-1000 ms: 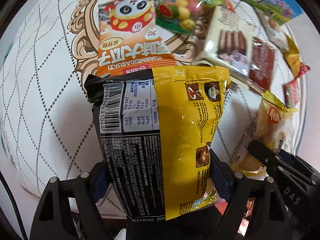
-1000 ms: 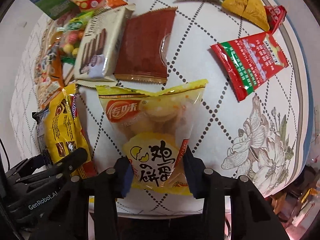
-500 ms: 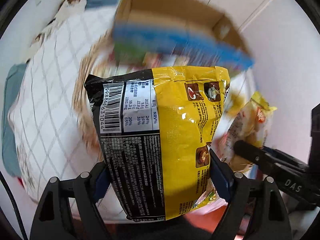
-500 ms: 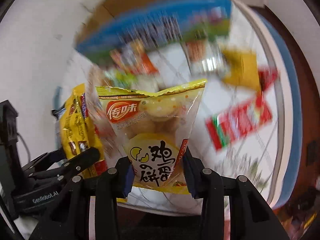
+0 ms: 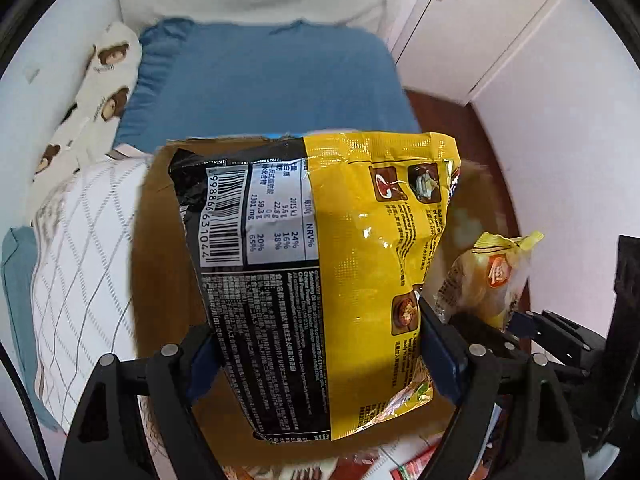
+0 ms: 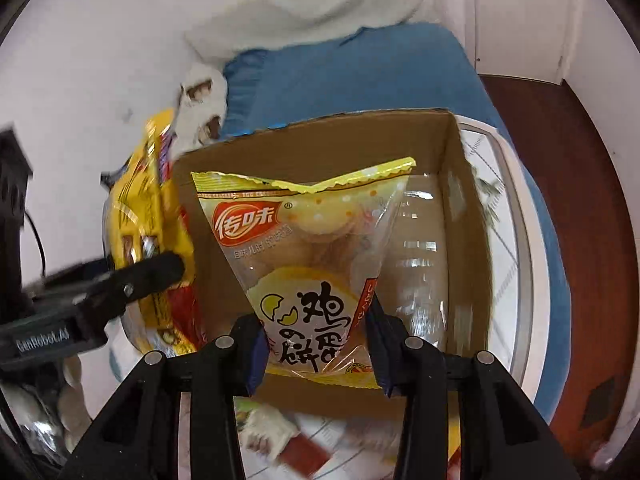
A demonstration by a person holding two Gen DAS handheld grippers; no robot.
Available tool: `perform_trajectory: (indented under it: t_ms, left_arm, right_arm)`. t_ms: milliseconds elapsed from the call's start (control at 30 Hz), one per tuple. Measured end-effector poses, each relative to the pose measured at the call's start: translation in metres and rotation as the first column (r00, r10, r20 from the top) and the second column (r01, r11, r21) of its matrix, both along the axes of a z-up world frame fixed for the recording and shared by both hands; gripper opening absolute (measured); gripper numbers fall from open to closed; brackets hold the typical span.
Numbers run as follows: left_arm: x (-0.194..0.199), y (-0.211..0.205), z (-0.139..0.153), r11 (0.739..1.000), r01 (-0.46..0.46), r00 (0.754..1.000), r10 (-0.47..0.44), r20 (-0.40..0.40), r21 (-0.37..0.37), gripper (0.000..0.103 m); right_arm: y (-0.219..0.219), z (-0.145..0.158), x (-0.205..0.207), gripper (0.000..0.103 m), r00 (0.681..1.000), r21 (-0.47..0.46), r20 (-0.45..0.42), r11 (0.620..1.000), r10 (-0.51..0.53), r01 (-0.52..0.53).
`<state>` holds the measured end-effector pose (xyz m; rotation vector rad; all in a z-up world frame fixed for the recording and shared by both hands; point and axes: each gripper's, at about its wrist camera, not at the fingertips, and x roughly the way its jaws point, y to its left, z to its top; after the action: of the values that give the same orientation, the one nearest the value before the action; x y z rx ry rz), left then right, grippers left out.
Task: Organize snacks
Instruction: 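Carry both packets into the cardboard box and open both tools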
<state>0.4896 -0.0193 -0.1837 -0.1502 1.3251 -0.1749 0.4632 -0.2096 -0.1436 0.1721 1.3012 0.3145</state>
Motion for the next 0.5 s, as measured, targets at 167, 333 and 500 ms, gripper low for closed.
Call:
perform_trajectory:
  t_ms: [167,333,500]
  left_arm:
    - [0.037,-0.016,-0.036,0.998,0.017,0.994,-0.011,-0.106,0.053,0.084]
    - [0.053,-0.021,-0.061,0.998,0.012,0.988,-0.004,-0.155,0.054,0.085]
    - [0.061,-0.026,-0.075,0.999,0.032,0.981,-0.022,-0.194,0.044,0.089]
  right_arm:
    - [0.004,-0.049,0.040,0.044,0.995,-0.053,-0.092,0.998,0.031,-0.036]
    - [0.017,-0.068,0.059,0.044,0.990,-0.079,-0.133,0.996,0.035,-0.045]
    - [0.021,-0.083,0.070,0.079,0.982,-0.105,-0.181,0.992,0.050,-0.070]
